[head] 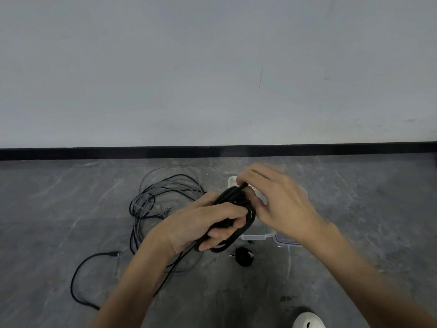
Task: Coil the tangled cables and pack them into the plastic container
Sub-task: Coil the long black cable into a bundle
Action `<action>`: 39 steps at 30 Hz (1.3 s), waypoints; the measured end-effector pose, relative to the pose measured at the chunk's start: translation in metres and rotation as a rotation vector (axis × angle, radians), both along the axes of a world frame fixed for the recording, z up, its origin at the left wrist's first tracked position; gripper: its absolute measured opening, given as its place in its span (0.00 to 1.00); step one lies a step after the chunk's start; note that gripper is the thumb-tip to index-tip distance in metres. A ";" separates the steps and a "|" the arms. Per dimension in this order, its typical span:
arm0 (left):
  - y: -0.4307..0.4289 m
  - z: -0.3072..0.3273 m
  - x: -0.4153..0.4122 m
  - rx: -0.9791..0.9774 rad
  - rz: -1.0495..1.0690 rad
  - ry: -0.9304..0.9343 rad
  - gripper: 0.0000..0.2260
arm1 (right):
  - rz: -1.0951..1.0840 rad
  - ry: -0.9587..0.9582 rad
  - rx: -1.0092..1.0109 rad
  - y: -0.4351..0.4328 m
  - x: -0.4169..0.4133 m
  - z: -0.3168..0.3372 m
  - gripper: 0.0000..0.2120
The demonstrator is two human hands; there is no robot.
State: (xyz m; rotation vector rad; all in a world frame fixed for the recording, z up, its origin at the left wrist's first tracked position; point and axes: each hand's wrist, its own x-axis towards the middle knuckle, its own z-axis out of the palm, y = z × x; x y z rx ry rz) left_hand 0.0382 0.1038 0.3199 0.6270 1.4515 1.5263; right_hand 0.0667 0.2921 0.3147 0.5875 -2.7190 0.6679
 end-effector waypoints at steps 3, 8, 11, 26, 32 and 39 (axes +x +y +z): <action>0.001 0.003 0.001 -0.023 0.005 0.045 0.15 | 0.042 -0.039 0.002 0.003 -0.003 -0.001 0.09; -0.001 0.004 0.002 -0.046 -0.008 0.126 0.16 | 0.012 0.012 0.026 0.005 0.000 0.000 0.09; -0.005 0.002 -0.001 -0.106 0.042 0.162 0.14 | -0.026 0.105 0.010 0.011 0.001 0.007 0.09; 0.002 0.000 0.003 0.048 0.028 0.103 0.05 | -0.105 0.123 -0.092 0.010 -0.005 0.001 0.10; -0.004 -0.002 0.000 0.120 0.058 0.075 0.24 | 0.045 -0.158 -0.300 0.003 -0.008 -0.003 0.08; -0.008 -0.005 -0.002 0.139 0.017 0.016 0.21 | 0.060 -0.447 -0.559 0.003 -0.005 -0.001 0.10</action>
